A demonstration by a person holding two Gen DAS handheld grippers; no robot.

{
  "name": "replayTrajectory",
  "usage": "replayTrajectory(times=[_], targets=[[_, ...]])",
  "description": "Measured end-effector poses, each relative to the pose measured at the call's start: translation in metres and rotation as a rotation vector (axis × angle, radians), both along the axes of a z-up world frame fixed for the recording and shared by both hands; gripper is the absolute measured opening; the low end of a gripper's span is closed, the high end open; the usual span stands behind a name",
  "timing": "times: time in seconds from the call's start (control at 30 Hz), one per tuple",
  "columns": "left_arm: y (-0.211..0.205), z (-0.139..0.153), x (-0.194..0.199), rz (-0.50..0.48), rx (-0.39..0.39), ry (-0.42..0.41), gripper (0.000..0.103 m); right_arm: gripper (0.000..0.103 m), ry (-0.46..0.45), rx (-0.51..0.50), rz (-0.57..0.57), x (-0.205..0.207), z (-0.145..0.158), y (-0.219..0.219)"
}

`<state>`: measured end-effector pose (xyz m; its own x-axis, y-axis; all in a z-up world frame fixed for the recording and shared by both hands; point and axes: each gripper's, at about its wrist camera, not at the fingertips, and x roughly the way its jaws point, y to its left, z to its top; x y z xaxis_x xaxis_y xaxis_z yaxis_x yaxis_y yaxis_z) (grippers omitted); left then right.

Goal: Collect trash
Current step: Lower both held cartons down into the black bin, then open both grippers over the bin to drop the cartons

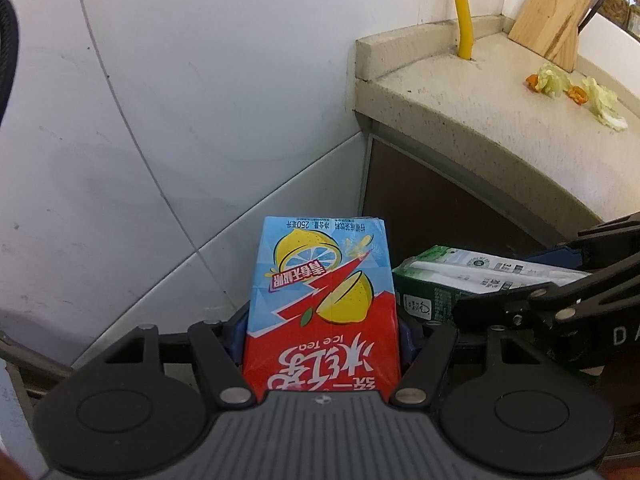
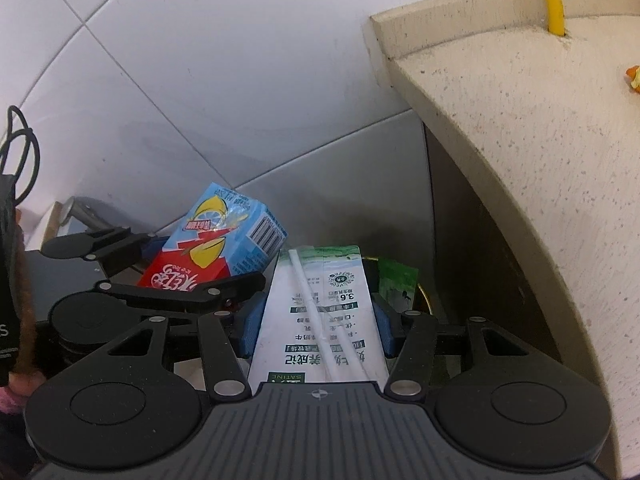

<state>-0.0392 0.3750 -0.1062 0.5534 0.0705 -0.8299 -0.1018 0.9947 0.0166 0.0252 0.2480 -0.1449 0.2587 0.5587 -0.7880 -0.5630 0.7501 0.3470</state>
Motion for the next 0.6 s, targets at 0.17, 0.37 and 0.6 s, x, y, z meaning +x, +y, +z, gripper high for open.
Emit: replayTrajectory(times=[0.17, 0.37, 0.6], targets=[[0.0, -0.001, 0.002, 0.001, 0.005, 0.015, 0.064, 0.061, 0.006, 0.002, -0.005, 0.001, -0.002, 0.002], [-0.001, -0.004, 0.007, -0.006, 0.018, 0.04, 0.065, 0.061, 0.02, -0.01, -0.017, 0.004, -0.009, 0.002], [-0.001, -0.01, 0.014, 0.003, 0.035, 0.069, 0.071, 0.062, 0.042, -0.027, -0.023, 0.008, -0.02, 0.007]])
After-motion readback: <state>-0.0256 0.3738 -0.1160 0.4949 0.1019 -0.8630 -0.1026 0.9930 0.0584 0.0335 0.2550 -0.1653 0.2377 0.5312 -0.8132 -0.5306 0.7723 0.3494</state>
